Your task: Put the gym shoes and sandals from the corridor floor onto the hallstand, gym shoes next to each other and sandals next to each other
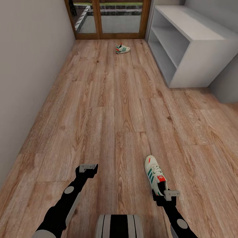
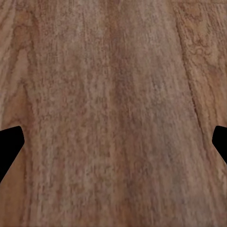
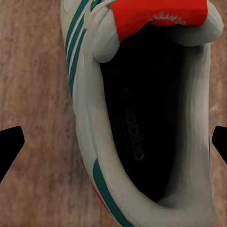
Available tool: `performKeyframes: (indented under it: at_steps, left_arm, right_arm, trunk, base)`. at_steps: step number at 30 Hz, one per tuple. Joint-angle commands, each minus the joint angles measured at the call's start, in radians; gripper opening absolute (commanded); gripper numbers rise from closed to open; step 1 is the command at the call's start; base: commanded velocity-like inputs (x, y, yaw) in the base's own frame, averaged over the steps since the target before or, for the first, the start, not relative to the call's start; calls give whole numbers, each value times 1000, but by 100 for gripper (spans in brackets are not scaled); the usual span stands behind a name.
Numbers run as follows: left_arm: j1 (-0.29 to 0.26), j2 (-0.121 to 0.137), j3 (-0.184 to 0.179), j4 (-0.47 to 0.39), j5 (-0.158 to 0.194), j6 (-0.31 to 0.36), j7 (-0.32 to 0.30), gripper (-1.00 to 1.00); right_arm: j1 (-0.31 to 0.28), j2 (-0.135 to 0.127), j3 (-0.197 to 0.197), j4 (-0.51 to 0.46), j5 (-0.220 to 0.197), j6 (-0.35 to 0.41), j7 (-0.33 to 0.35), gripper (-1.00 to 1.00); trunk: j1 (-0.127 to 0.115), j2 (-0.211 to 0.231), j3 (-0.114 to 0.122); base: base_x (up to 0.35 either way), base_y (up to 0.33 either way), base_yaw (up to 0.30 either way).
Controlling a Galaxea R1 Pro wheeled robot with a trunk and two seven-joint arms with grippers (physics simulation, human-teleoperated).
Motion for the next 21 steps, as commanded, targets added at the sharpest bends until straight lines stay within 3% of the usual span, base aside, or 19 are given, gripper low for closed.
performKeyframes:
  at_steps: [1, 14, 17, 18, 21]
  left_arm:
    - [0, 0, 0, 0, 5, -2, -3, 100]
    - [0, -1, -5, -1, 4, -2, -4, 100]
    - [0, 0, -19, -2, 4, -2, -4, 100]
    - [0, 1, -45, -3, 4, -2, -3, 100]
    - [0, 1, -51, -3, 4, -2, -2, 100]
  right_arm:
    - [0, 0, 0, 1, 1, -3, 1, 100]
    - [0, 0, 0, 1, 1, -2, 1, 100]
    - [0, 0, 0, 1, 2, -3, 1, 100]
    - [0, -1, -2, 1, 3, -1, 2, 100]
    - [0, -2, -3, 1, 3, 0, 2, 100]
  trunk:
    - [0, 0, 0]
    - [0, 0, 0]
    - [0, 0, 0]
    - [0, 0, 0]
    - [0, 0, 0]
  base:
    - [0, 0, 0]
    - [0, 0, 0]
    - [0, 0, 0]
    - [0, 0, 0]
    - [0, 0, 0]
